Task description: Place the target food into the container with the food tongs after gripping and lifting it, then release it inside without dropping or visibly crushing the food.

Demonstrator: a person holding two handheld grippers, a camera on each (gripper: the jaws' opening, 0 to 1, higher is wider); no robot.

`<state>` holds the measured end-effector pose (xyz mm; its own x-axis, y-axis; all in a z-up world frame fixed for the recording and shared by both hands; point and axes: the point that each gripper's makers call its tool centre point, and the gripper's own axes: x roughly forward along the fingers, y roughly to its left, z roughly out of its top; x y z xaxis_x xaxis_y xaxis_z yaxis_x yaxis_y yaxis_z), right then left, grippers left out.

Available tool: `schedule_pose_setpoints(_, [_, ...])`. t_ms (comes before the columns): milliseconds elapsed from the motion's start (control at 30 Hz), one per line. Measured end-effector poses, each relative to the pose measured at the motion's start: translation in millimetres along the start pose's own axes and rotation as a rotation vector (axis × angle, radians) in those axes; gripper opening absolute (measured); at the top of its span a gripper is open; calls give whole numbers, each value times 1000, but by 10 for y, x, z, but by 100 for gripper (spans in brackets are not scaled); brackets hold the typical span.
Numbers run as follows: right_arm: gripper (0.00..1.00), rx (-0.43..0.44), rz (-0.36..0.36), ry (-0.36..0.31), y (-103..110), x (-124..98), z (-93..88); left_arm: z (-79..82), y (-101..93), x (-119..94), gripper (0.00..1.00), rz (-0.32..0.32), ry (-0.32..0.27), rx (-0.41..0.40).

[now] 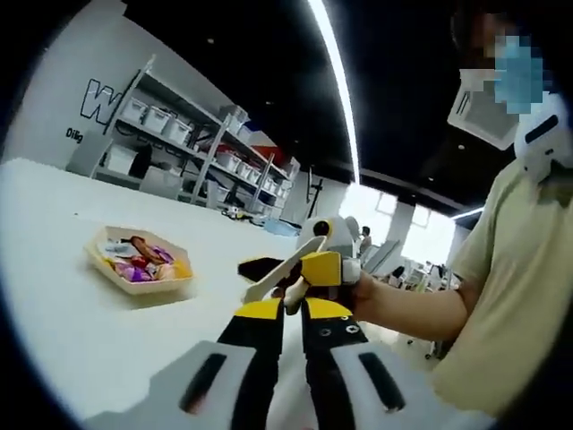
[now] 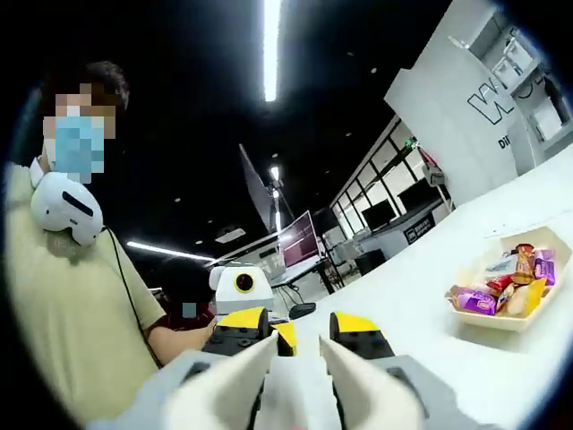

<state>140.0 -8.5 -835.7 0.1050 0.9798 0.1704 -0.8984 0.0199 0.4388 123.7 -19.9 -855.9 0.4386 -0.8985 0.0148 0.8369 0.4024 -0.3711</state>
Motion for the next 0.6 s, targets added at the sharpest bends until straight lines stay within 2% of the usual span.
schedule_pose_setpoints(233, [23, -40, 71, 70, 117, -2, -50, -25, -128, -7, 4, -71, 63, 25])
schedule_pose_setpoints(333, [23, -57, 90, 87, 150, 11, -61, -9, -156, -8, 4, -88, 79, 41])
schedule_pose_setpoints(467, [23, -118, 110, 142, 163, 22, -140, 16, -170, -11, 4, -93, 98, 77])
schedule_pose_setpoints(600, [23, -144, 128, 143, 184, 23, -121, -8, -183, -12, 4, -108, 135, 123])
